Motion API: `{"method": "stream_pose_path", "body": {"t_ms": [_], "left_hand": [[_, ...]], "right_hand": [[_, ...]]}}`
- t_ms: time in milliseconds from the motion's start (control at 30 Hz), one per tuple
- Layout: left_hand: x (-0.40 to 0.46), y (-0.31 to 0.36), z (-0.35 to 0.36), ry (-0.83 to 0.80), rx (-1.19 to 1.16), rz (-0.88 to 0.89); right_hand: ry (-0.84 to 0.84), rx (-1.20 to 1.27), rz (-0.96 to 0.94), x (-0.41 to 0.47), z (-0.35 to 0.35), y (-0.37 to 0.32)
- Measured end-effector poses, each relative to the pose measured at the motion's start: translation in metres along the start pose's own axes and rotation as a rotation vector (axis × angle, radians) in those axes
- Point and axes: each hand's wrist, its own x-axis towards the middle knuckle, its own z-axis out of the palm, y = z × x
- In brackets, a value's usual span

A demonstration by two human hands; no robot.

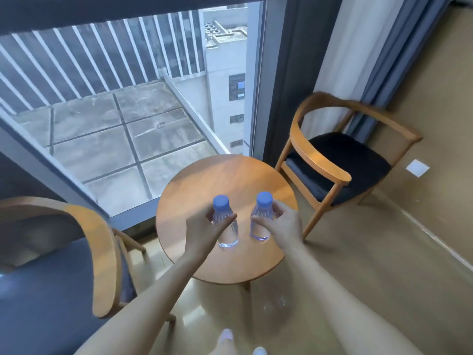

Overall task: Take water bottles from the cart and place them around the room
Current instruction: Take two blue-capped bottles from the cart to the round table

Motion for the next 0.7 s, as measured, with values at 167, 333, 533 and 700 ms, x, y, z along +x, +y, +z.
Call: {"method": "stream_pose_path", "body": {"t_ms": [167, 333, 533, 700], "left_hand": [[0.058, -0.024, 0.012, 0.036, 0.049, -0.056], [0.114, -0.050, 0.025, 0.076, 0.050, -0.114], [0.153, -0.090, 0.049, 0.097, 0.050, -0.202], [0.165, -0.122, 0.070, 0.074, 0.062, -0.263]], "right_hand": [[-0.067, -0.029, -0.002, 0.060, 0.024, 0.008], [-0.071, -0.057, 0.025, 0.117, 0.047, 0.025], [-0.102, -0.051, 0.110, 0.166, 0.072, 0.058], [-0.135, -0.038, 0.148, 0.189, 0.091, 0.087]]}}
